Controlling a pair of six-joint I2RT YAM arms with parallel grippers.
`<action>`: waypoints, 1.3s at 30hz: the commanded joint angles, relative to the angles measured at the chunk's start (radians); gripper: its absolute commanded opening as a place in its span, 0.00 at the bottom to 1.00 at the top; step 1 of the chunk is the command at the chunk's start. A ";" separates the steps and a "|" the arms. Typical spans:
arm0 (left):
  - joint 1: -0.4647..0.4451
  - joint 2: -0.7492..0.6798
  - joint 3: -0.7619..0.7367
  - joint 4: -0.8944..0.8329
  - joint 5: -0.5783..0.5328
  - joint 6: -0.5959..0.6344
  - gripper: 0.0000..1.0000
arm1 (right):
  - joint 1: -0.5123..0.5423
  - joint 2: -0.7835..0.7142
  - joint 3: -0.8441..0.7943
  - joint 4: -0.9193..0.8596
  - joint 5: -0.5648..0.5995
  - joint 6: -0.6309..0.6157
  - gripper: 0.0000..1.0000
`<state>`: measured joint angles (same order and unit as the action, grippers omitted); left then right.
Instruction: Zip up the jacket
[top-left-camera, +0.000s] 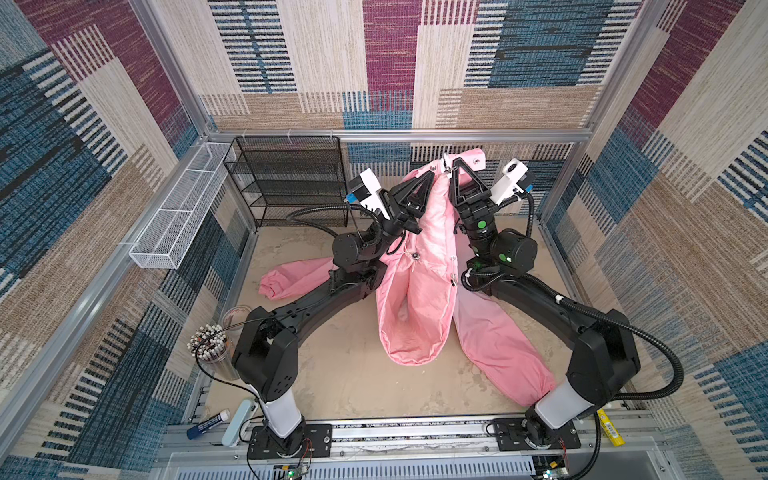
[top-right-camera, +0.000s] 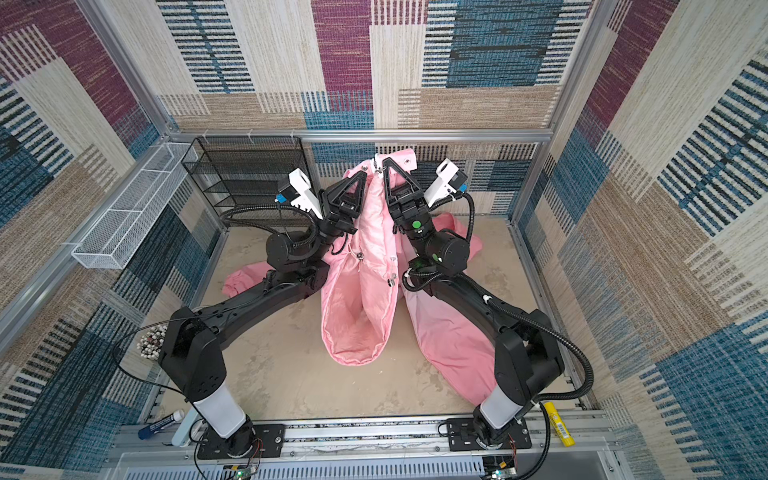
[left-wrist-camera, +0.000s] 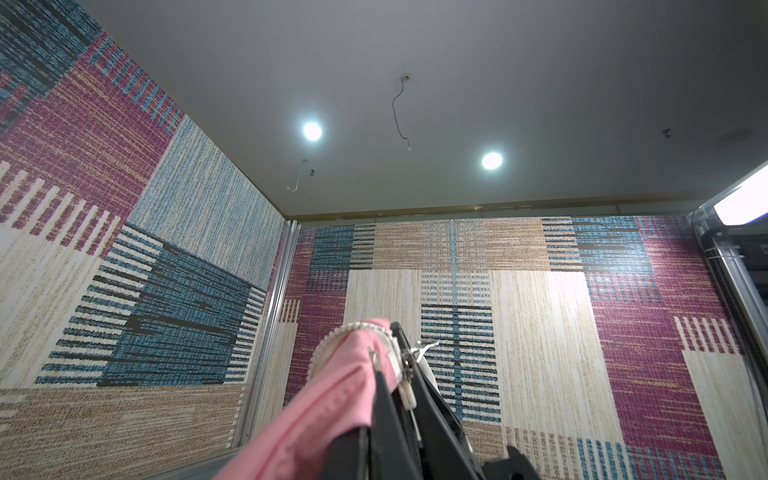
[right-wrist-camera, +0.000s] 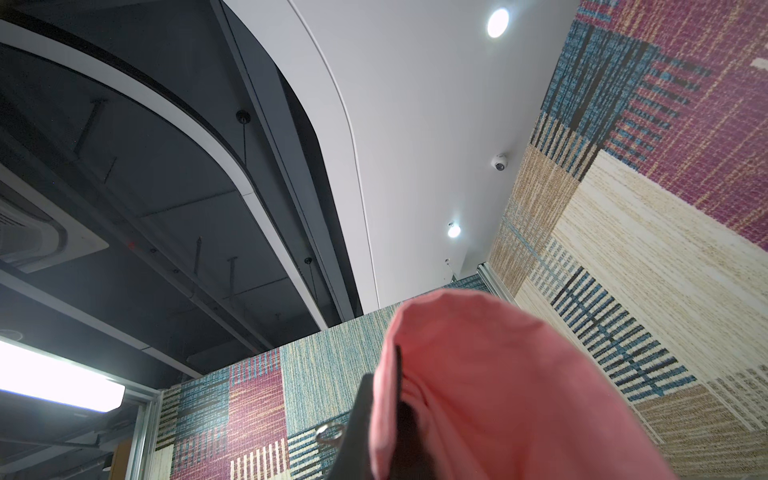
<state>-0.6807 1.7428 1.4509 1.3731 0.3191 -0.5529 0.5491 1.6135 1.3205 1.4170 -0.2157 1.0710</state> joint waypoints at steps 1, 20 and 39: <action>-0.008 0.000 -0.007 0.035 0.001 0.061 0.00 | 0.005 -0.009 -0.001 0.434 0.009 -0.009 0.00; -0.027 -0.018 -0.047 0.035 -0.028 0.171 0.00 | 0.020 -0.039 -0.069 0.431 0.053 -0.100 0.00; -0.028 -0.032 -0.079 0.029 -0.042 0.236 0.00 | 0.037 -0.077 -0.106 0.378 0.037 -0.193 0.00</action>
<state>-0.7090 1.7199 1.3739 1.3754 0.2687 -0.3473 0.5835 1.5440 1.2148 1.4174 -0.1654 0.8959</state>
